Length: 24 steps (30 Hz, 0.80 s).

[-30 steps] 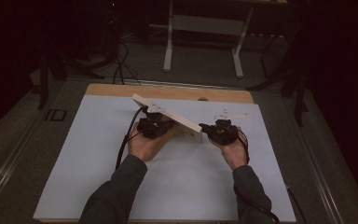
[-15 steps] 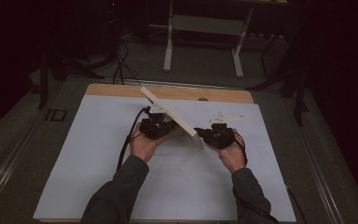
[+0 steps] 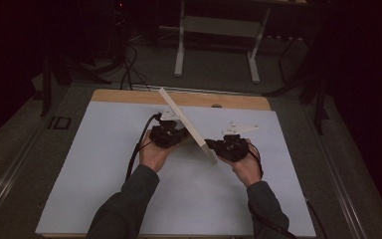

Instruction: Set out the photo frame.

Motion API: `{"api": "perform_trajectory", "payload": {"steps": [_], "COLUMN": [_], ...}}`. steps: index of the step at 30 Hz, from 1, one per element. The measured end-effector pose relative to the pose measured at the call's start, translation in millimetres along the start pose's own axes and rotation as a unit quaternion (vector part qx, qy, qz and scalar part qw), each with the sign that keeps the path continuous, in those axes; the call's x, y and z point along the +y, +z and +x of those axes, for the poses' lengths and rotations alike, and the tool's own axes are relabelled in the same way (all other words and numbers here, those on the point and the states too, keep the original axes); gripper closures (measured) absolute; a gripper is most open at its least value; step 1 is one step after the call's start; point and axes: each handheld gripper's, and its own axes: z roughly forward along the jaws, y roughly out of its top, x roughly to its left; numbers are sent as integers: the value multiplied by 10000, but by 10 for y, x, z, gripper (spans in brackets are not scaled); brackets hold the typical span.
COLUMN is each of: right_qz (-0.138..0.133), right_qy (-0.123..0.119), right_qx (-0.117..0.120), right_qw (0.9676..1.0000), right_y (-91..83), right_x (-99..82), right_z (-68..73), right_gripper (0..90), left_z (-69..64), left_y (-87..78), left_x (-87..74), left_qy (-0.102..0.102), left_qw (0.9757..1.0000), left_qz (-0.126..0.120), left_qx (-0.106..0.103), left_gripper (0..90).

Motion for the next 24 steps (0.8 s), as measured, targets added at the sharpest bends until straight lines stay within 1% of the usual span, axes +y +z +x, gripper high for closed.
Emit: {"api": "perform_trajectory", "payload": {"steps": [7,11,13,14,16,24], "right_qz": [22,34,39,36,45,58], "right_qy": [-81,-136,-160,-170,-182,-292], "right_qx": [25,43,62,71,86,150], "right_qw": [10000,9999,9998,9998,9998,9994], "right_y": [-5,-5,-5,-5,-8,-5], "right_x": [6,10,13,13,14,29], "right_z": [36,52,62,66,74,117], "right_gripper": [899,899,900,899,899,900], "left_z": [4,8,16,36,50,76], "left_y": [3,2,3,4,6,16], "left_x": [0,-3,-5,-11,-13,-13], "left_qy": [18,69,103,91,72,66], "left_qw": [10000,10000,9999,9999,9998,9995], "left_qz": [-1,-2,-10,-34,-48,-78], "left_qx": [-18,-23,-54,-142,-195,-299], "left_gripper": [900,900,900,900,900,900]}}
